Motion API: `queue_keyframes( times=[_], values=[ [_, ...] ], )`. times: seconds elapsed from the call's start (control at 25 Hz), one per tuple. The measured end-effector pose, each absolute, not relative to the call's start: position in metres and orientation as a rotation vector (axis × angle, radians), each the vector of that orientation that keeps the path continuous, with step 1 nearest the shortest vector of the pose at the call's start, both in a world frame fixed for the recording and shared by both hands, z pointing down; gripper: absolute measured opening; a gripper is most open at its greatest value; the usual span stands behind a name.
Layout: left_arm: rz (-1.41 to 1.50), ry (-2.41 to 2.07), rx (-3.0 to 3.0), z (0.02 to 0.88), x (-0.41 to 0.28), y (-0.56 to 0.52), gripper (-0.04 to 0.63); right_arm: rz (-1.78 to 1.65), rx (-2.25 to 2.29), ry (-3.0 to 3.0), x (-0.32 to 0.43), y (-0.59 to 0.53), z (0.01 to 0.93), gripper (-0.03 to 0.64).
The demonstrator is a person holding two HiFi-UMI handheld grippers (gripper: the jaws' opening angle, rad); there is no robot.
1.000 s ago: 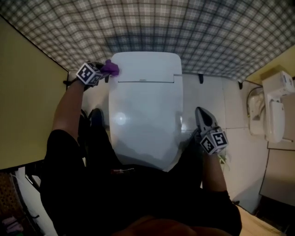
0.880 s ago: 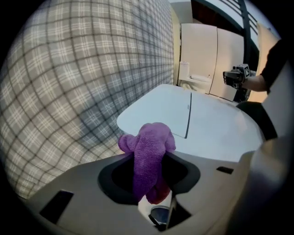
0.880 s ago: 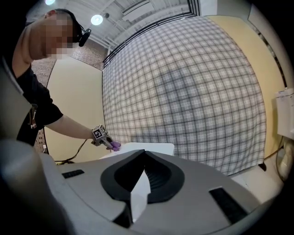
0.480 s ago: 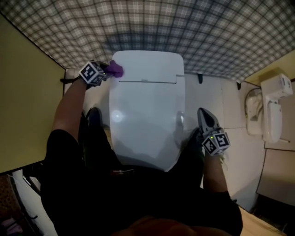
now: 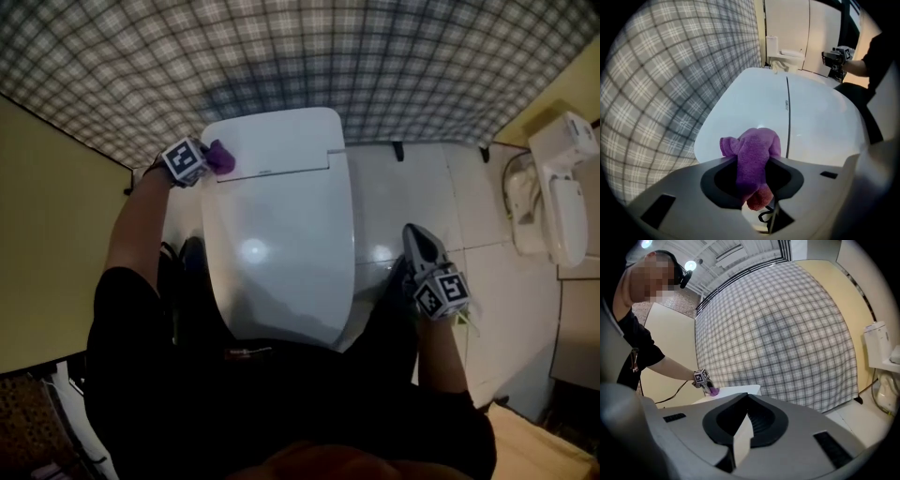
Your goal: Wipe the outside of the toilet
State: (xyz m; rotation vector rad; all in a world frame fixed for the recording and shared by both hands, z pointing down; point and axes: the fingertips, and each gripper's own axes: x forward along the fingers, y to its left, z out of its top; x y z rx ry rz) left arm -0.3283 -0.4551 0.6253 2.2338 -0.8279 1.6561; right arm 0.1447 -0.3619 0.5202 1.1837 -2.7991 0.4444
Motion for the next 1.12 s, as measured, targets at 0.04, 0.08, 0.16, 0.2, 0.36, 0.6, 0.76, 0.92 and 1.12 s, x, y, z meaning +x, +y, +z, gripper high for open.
queue_keyframes(
  times=[0.04, 0.08, 0.16, 0.2, 0.36, 0.6, 0.76, 0.92, 1.12],
  values=[
    [1.660, -0.812, 2.226, 0.625, -0.326, -0.457, 0.130, 0.453, 1.198, -2.795, 0.153, -0.362, 0.522, 0.003],
    [1.647, -0.788, 2.228, 0.626, -0.319, -0.459, 0.132, 0.461, 1.213, -2.794, 0.161, -0.361, 0.523, 0.003],
    [1.622, -0.726, 2.263, 0.628, -0.288, -0.465, 0.132, 0.470, 1.241, -2.794, 0.179, -0.361, 0.525, 0.003],
    [1.624, -0.701, 2.284, 0.628, -0.268, -0.471, 0.132, 0.472, 1.253, -2.792, 0.187, -0.362, 0.527, 0.003],
    [1.665, -0.626, 2.357, 0.628, -0.187, -0.503, 0.132, 0.494, 1.303, -2.784, 0.217, -0.360, 0.534, 0.003],
    [1.605, -0.649, 2.456, 0.622, -0.069, -0.546, 0.132, 0.507, 1.318, -2.782, 0.242, -0.355, 0.545, 0.003],
    [1.497, -0.740, 2.556, 0.614, -0.015, -0.563, 0.132, 0.487, 1.309, -2.785, 0.249, -0.349, 0.542, 0.003],
    [1.336, -0.755, 2.574, 0.604, -0.007, -0.546, 0.133, 0.452, 1.311, -2.760, 0.245, -0.337, 0.524, 0.003],
    [1.351, -0.797, 2.533, 0.581, -0.127, -0.495, 0.133, 0.405, 1.278, -2.771, 0.204, -0.329, 0.499, 0.003]
  ],
)
